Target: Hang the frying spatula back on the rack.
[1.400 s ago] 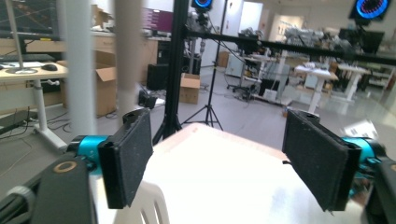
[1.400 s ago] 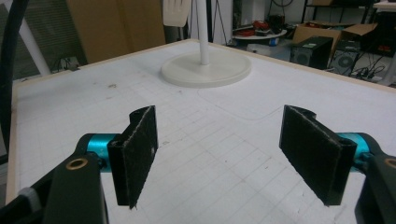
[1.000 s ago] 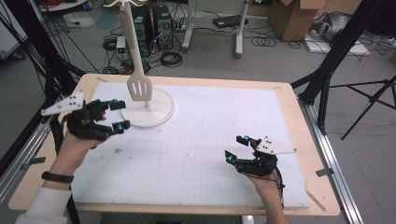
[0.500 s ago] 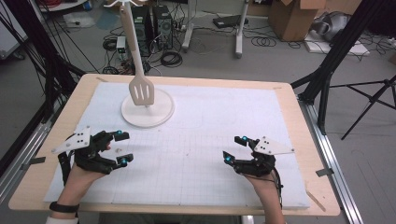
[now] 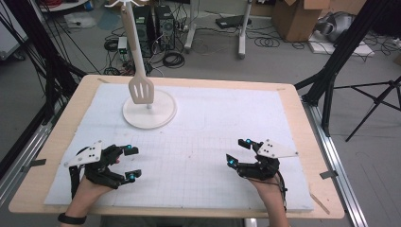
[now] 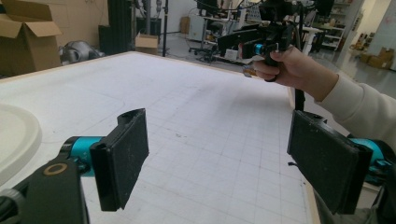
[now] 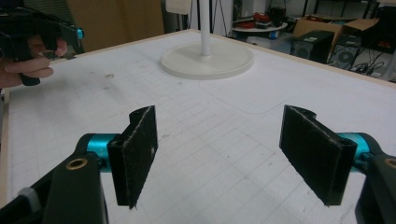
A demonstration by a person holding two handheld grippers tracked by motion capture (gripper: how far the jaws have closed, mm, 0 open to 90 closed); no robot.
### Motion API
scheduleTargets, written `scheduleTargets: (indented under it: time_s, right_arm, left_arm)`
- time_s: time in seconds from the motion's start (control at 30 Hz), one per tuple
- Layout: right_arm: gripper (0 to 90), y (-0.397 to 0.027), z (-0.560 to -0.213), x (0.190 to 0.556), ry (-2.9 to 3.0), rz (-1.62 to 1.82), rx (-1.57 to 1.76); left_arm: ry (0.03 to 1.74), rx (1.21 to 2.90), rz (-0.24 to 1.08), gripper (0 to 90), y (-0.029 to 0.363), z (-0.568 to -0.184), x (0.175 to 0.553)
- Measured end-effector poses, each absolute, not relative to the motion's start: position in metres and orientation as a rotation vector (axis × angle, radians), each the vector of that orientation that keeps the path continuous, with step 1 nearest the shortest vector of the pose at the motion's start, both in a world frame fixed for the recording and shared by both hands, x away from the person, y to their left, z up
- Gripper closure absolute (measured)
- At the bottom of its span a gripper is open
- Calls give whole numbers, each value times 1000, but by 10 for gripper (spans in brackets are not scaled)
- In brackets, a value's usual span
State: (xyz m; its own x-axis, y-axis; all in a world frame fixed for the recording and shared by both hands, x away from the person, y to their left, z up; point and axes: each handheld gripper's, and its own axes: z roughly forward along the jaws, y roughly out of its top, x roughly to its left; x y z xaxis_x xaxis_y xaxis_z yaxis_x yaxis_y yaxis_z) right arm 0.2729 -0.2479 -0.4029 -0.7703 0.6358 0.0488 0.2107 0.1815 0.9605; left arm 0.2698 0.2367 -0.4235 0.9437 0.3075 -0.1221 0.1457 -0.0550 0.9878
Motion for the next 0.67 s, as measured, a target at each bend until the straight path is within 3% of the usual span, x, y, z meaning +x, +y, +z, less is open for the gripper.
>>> scheduleTargets:
  time_s: [0.67]
  right_arm:
    - [266, -245, -404, 273, 2111, 1617, 797]
  left_arm:
    - [361, 1594, 142, 215, 241, -429, 269]
